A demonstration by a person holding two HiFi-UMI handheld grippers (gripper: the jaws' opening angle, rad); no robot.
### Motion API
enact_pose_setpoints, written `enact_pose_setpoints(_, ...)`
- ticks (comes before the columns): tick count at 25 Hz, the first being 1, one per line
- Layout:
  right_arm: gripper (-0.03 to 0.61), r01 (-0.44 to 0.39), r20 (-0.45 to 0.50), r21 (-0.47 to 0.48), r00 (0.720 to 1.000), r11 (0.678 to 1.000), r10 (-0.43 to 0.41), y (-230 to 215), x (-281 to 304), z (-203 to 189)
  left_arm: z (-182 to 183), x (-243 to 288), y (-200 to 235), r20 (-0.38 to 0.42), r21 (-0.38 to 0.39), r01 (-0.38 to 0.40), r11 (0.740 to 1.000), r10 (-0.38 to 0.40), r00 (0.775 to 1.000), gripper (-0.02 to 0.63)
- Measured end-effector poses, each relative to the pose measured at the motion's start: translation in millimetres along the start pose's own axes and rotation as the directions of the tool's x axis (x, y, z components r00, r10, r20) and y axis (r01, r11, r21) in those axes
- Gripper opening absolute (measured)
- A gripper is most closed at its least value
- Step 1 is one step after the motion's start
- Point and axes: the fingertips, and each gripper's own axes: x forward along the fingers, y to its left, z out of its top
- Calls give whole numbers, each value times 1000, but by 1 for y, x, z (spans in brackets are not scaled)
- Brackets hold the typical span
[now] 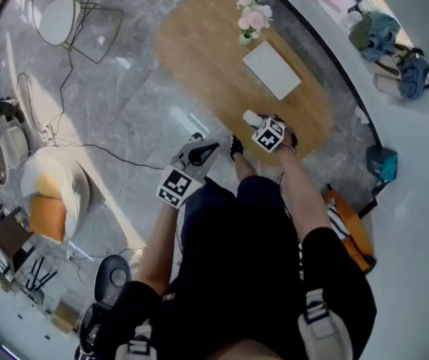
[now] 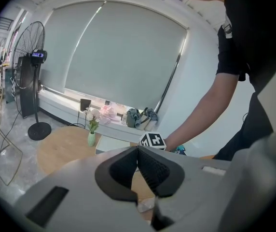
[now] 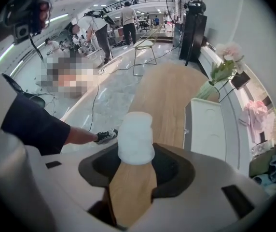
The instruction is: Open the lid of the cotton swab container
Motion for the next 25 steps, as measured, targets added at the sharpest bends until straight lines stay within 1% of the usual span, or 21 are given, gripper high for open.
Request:
enact_pose_setpoints(3,187,-2,22,55,1000,998,1,-6,-24,0,9,-8,-4,13,14,-2,1000,2,1000,2)
enact_pose_setpoints(6,186,24,71,51,997,998,-28,-12,-46,10,10,-14,-5,13,35,-4,999,4,1000,2)
enact_pose_setpoints(12,186,38,176,61,983,997,-48,-7,-91,29,19,-24,-15,14,92,10,996,-11,1000,2)
enact_pose_setpoints(17,186,33,228,69,972,997,-48,6,-131,48,34,-35,-25,10,142,82,986,-85,996,2)
enact_pose_setpoints(22,186,31,236,56,971,998,-43,28,-163,62,43,-50,-31,-7,202,160,966,-162,987,2)
enact_pose_setpoints(25,186,2,240,41,971,999,-12,49,-176,71,46,-61,-31,-5,222,184,957,-188,982,3)
